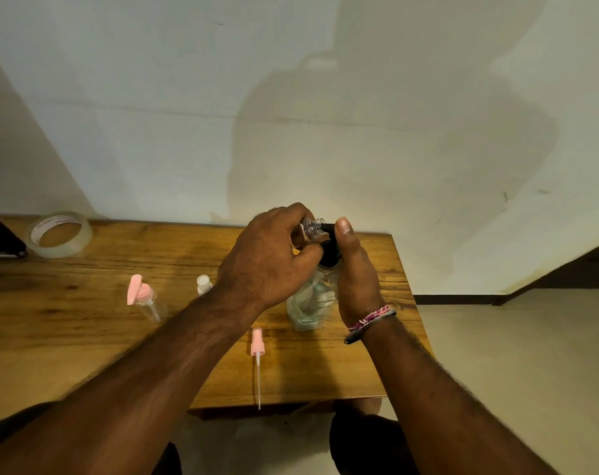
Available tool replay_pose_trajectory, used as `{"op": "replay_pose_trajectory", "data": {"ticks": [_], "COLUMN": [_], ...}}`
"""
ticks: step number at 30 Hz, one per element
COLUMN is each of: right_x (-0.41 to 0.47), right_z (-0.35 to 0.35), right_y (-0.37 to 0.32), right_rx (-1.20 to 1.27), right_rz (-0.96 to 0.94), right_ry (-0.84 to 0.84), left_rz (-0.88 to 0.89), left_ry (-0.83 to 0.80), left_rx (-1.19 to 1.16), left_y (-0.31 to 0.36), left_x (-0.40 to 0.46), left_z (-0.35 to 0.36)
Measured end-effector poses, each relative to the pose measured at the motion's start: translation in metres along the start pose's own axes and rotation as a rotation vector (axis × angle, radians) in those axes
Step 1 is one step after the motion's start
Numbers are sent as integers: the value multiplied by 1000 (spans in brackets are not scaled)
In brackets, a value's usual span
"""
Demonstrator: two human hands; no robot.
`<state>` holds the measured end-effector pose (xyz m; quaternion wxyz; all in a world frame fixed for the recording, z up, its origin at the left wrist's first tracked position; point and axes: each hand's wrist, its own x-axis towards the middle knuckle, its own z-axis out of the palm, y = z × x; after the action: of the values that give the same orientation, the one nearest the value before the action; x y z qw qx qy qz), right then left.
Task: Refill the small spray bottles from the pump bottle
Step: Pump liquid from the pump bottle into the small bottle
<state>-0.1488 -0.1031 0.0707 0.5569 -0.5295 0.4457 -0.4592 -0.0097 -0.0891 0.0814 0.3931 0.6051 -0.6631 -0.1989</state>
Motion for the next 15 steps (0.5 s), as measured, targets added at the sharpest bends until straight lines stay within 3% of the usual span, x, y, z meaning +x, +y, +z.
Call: {"op": "replay_pose_trajectory", "data": {"ticks": [15], "right_x": [5], "right_z": [2], "right_y": [1], "right_rx": [17], "right_rz": [82], "right_ry": [74], "left_rz": [1], "left_ry": [-15], "left_rx": [22], "left_y": [-5], "left_x": [-1], "left_z": [1]}}
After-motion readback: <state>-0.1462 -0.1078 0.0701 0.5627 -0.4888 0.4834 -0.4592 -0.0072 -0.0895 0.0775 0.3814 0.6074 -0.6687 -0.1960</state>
